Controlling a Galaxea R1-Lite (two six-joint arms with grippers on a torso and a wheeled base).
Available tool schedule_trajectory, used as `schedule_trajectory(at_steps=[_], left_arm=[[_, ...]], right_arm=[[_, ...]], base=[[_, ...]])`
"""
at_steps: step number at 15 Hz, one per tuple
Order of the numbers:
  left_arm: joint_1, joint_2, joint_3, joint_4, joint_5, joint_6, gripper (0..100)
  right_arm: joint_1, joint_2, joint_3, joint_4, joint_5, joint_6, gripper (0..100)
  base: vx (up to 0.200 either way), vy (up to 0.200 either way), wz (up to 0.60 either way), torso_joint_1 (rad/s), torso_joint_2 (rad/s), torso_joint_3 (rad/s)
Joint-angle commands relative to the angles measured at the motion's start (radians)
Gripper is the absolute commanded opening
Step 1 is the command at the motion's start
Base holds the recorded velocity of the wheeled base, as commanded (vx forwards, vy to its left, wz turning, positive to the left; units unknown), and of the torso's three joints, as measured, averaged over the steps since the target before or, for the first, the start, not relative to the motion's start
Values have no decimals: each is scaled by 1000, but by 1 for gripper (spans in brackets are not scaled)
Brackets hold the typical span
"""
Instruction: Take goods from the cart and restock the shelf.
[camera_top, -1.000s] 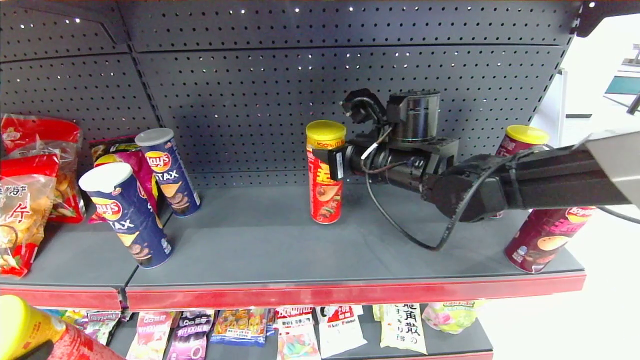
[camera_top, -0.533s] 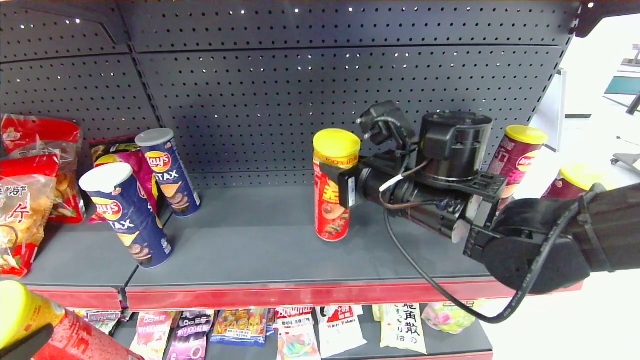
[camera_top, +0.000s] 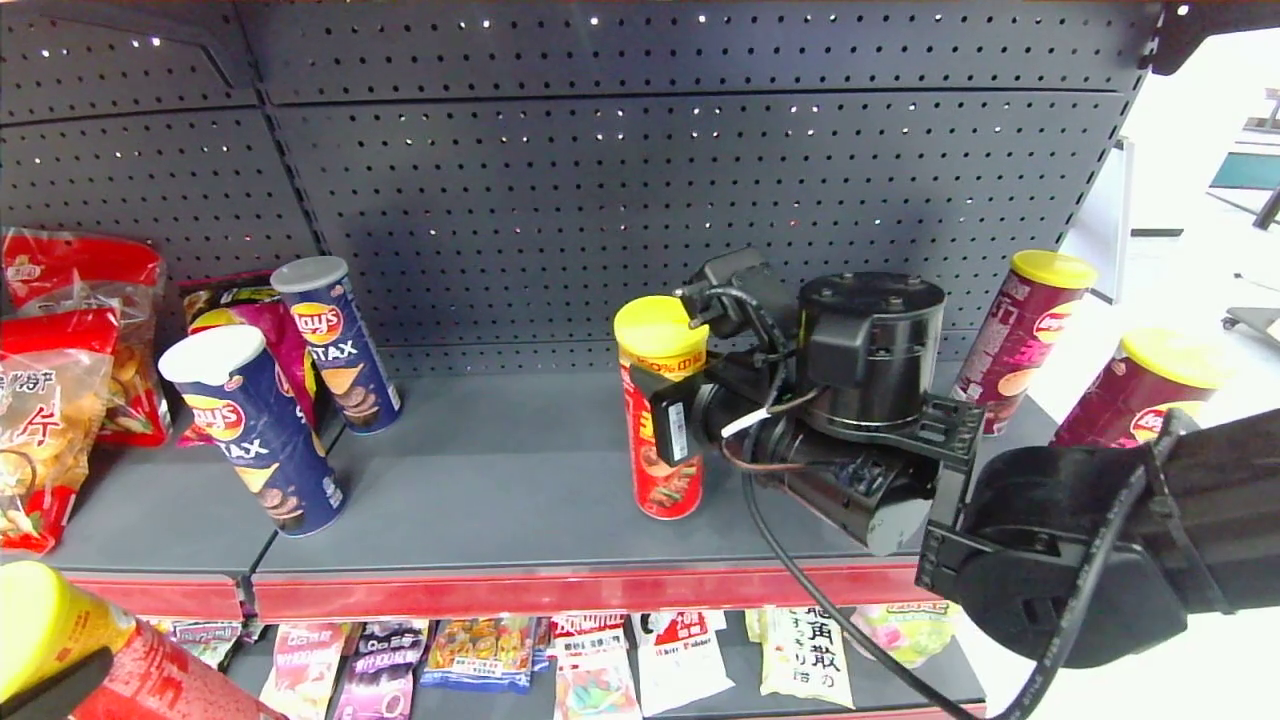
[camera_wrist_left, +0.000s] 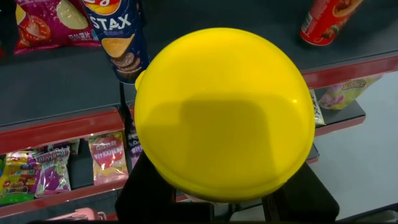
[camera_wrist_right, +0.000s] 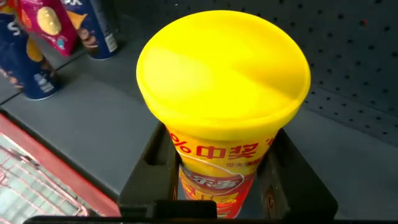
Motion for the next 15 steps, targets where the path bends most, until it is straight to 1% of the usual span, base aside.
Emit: schedule_trajectory(at_steps=[1,7,9,15], left_arm=[[0,1,1,0,0,0,0],[0,1,1,0,0,-1,0],[0,3,1,0,-2,-1,0],[0,15,-1,-2,-2,-1,0]], right_arm=[[26,3,2,0,-7,0,0],[27,40,-12,0,-9,4,0],[30,49,-19,0,-27,4,0],[69,43,-8,0,-29,6,0]], base=[[0,0,0,0,0,0],[0,0,0,0,0,0],[0,0,0,0,0,0],[0,0,0,0,0,0]])
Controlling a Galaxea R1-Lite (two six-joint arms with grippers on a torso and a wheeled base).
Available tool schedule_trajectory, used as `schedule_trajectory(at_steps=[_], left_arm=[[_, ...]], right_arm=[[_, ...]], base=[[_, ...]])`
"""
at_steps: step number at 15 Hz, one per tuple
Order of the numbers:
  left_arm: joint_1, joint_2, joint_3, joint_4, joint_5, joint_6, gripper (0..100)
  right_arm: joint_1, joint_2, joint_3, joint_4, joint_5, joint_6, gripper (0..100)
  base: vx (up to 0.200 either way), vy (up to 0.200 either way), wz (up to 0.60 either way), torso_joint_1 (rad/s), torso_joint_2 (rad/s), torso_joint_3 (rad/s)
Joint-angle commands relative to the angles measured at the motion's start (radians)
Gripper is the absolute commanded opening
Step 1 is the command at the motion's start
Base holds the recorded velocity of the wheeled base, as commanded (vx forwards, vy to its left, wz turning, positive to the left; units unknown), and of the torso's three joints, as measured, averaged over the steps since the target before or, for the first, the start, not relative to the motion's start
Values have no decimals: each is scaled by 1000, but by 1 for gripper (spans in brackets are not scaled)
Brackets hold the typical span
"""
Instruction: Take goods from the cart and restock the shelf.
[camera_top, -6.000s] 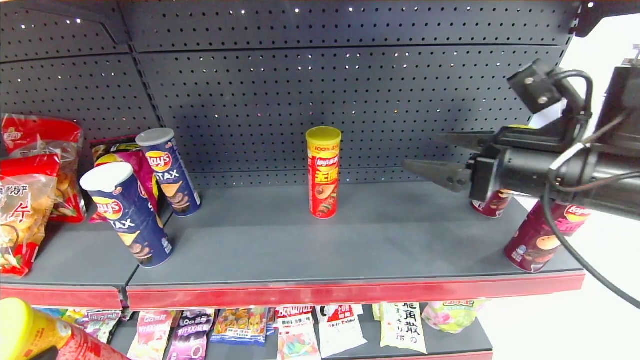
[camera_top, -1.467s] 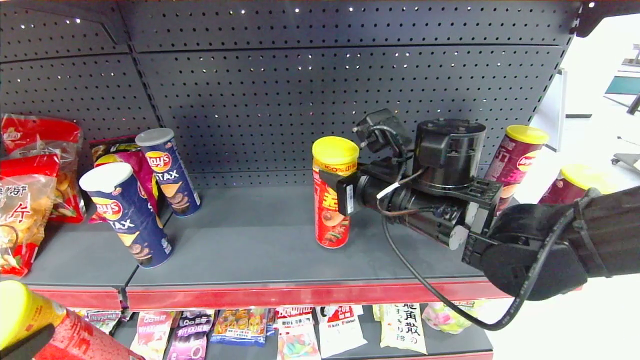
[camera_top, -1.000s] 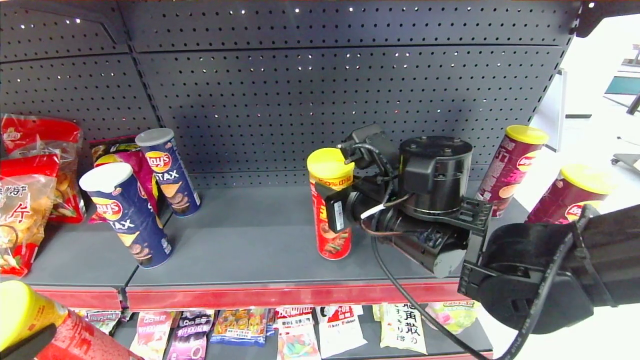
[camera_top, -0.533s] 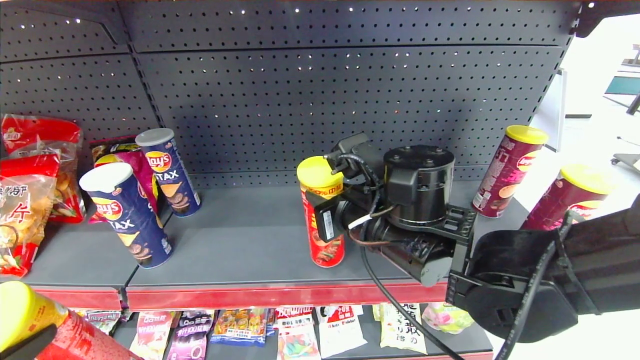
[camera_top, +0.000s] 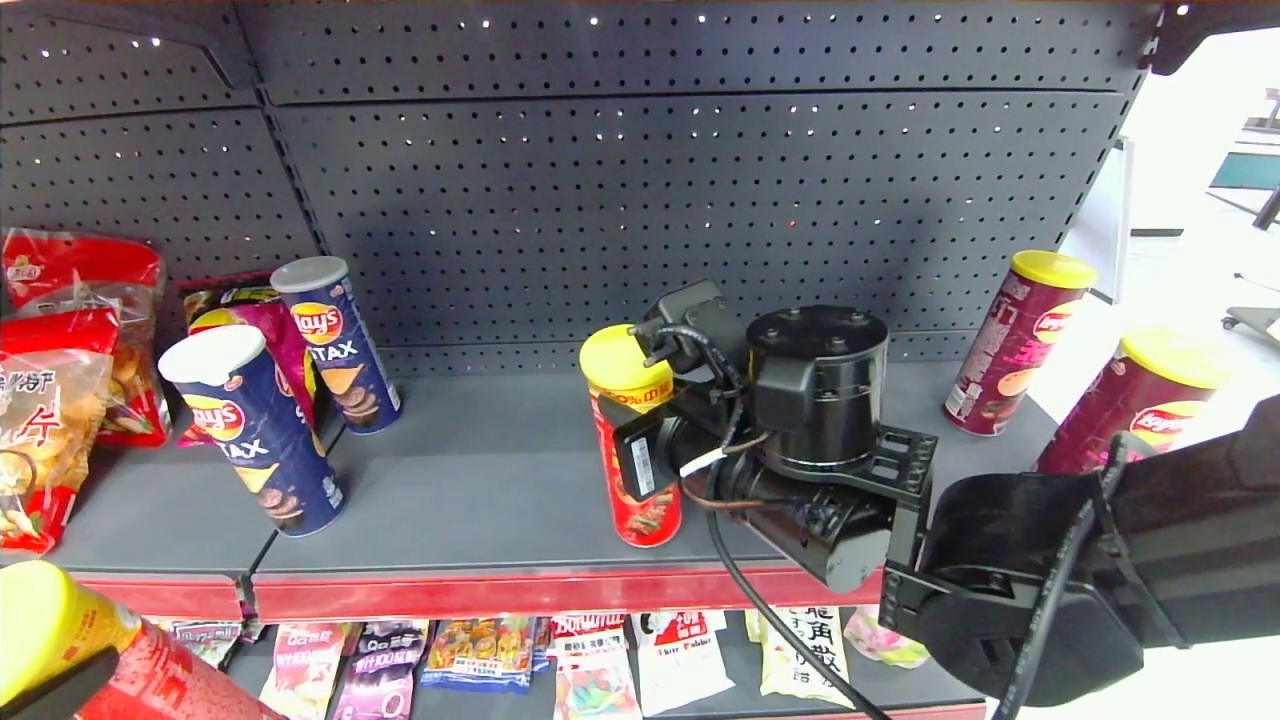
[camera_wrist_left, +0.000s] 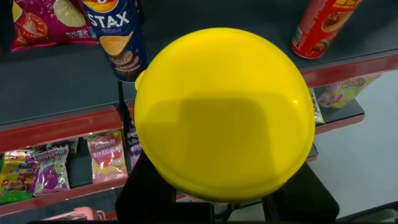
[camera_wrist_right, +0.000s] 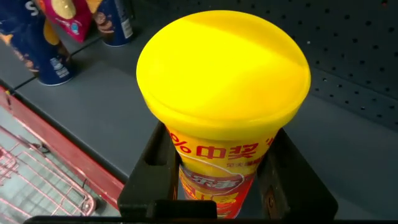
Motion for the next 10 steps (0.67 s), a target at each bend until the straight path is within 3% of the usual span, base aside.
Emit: schedule_trajectory(at_steps=[1,10], left_arm=[[0,5,-2,0,0,0,0],[0,26,-3,-8,0,0,0]], right_arm=[[18,2,5,-1,0,0,0],[-4,3,30,-1,-17,0,0]], base=[[0,0,0,0,0,0],[0,0,0,0,0,0]])
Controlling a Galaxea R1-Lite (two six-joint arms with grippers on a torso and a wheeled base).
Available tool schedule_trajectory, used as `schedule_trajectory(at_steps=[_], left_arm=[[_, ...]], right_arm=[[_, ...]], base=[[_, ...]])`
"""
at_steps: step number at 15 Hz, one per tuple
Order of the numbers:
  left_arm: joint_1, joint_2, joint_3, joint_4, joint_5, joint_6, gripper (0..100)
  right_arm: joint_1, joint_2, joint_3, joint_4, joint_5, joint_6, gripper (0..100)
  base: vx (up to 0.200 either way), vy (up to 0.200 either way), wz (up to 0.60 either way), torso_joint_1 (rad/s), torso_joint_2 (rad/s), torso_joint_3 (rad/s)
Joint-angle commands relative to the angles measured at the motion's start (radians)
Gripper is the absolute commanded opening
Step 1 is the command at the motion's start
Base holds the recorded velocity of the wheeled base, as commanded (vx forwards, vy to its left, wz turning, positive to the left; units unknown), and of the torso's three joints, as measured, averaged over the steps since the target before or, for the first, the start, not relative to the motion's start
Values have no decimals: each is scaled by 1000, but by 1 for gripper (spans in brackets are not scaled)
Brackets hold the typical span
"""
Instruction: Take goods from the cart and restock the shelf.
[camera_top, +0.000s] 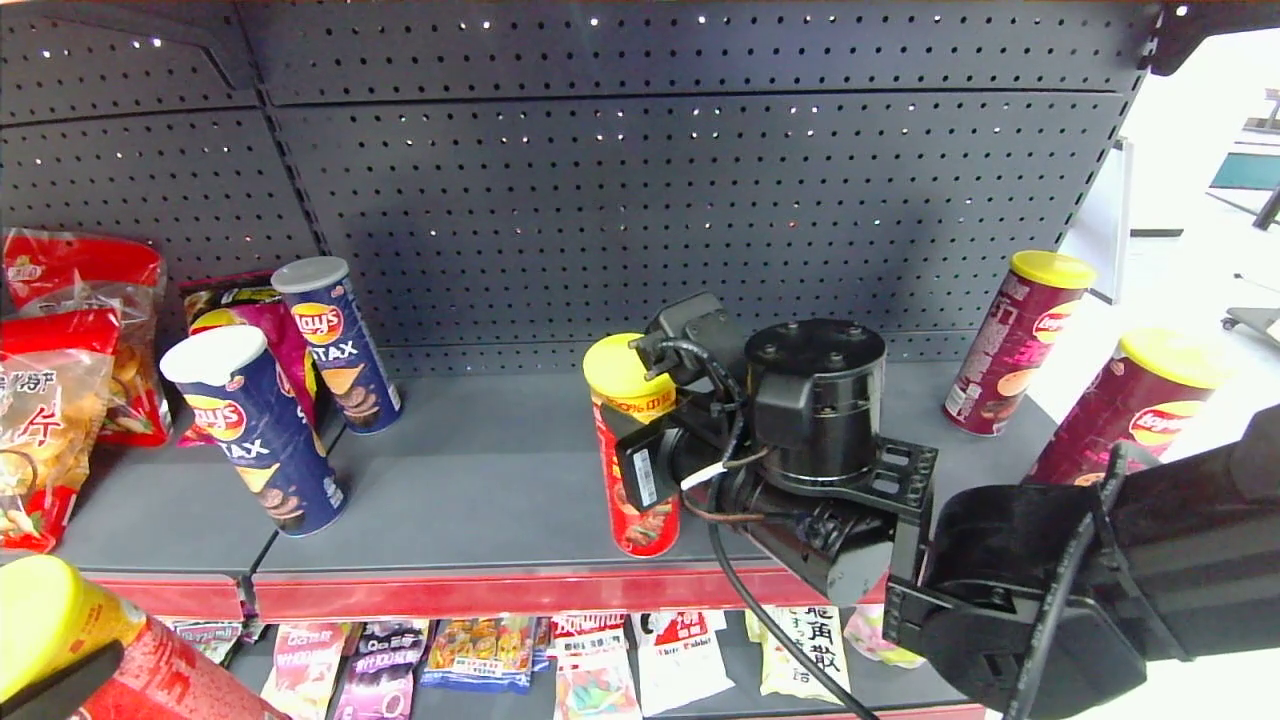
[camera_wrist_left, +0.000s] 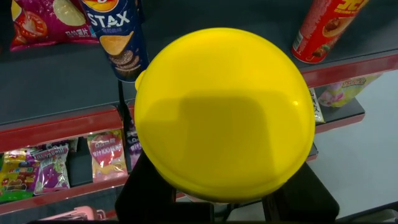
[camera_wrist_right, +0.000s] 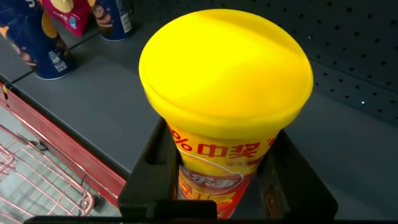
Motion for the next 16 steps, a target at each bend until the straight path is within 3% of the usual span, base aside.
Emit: schedule_trajectory(at_steps=[1,6,7,13,16], left_arm=[[0,13,-2,-1,0,0,0],[0,21,1,-19,0,0,0],[0,21,1,-19,0,0,0],[0,21,-2,-21,0,0,0],[0,22,-4,-21,0,0,0]], right_arm=[[4,1,3,3,-1,-1,0],[10,2,3,3,-1,-1,0],[10,2,3,3,-1,-1,100],[11,-19,9,3,-2,-1,100],[28,-70,77,1,-2,0,100]], base=[[0,0,0,0,0,0],[0,0,0,0,0,0],[0,0,0,0,0,0],[0,0,0,0,0,0],[0,0,0,0,0,0]])
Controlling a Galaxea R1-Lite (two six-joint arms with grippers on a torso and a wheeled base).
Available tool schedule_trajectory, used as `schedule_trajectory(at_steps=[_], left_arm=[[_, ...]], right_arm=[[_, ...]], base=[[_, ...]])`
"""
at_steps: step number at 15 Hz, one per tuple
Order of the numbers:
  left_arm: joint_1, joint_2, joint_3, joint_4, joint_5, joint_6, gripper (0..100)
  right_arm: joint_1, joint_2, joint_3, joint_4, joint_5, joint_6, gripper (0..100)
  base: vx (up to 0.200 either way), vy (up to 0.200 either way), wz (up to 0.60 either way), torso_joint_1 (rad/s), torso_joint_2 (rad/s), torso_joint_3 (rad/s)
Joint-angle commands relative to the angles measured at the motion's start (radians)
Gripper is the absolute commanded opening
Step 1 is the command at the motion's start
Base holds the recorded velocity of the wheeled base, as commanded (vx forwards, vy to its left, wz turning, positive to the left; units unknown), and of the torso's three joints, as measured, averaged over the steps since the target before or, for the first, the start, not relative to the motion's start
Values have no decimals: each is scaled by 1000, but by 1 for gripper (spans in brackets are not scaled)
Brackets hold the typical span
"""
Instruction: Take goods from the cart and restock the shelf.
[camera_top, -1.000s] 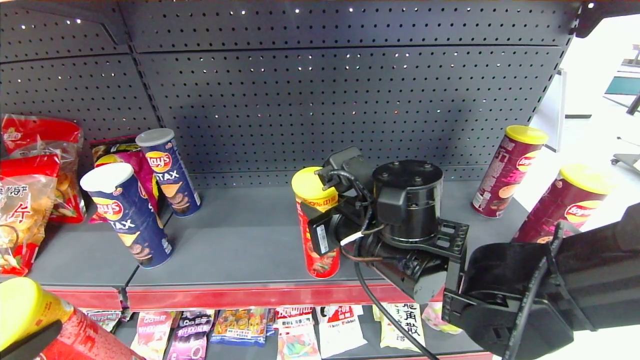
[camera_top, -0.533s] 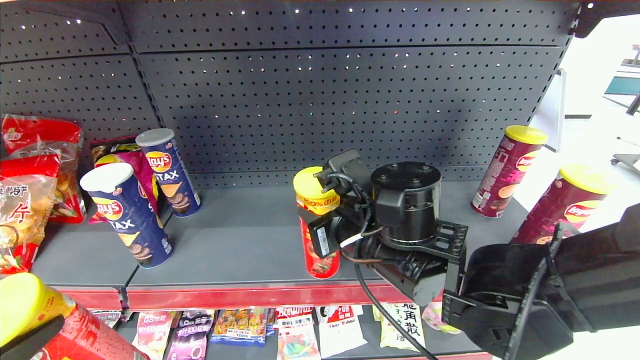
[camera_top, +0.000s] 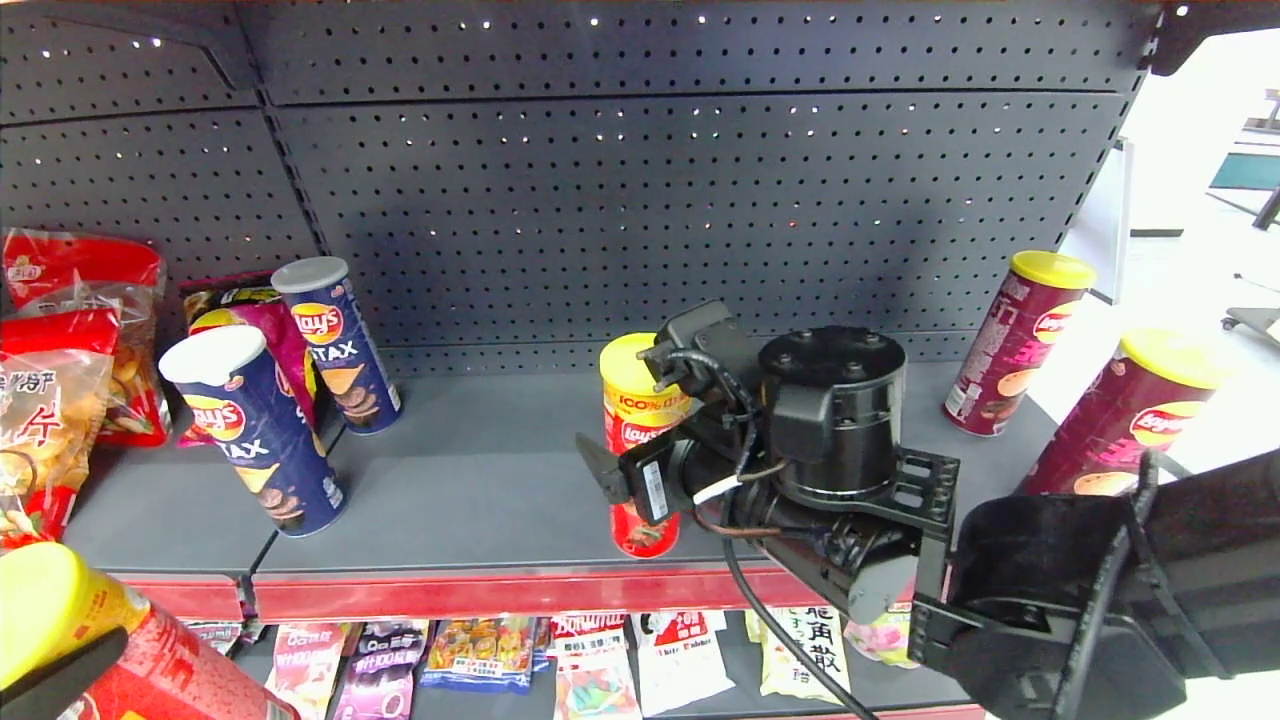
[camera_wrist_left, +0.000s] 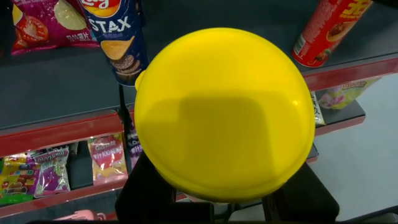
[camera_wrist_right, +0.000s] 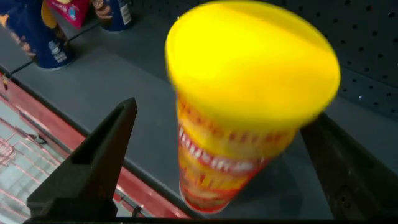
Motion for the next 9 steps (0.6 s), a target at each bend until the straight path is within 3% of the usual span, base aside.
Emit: schedule_trajectory(at_steps=[1,9], left_arm=[[0,2,0,-1,0,0,0],[0,8,-5,-3,-1,3,0]], right_arm=[[16,-65,60,-3,0,1,100],[25,-274,271,-1,2,-1,100]], base=[[0,0,0,0,0,0],[0,0,0,0,0,0]])
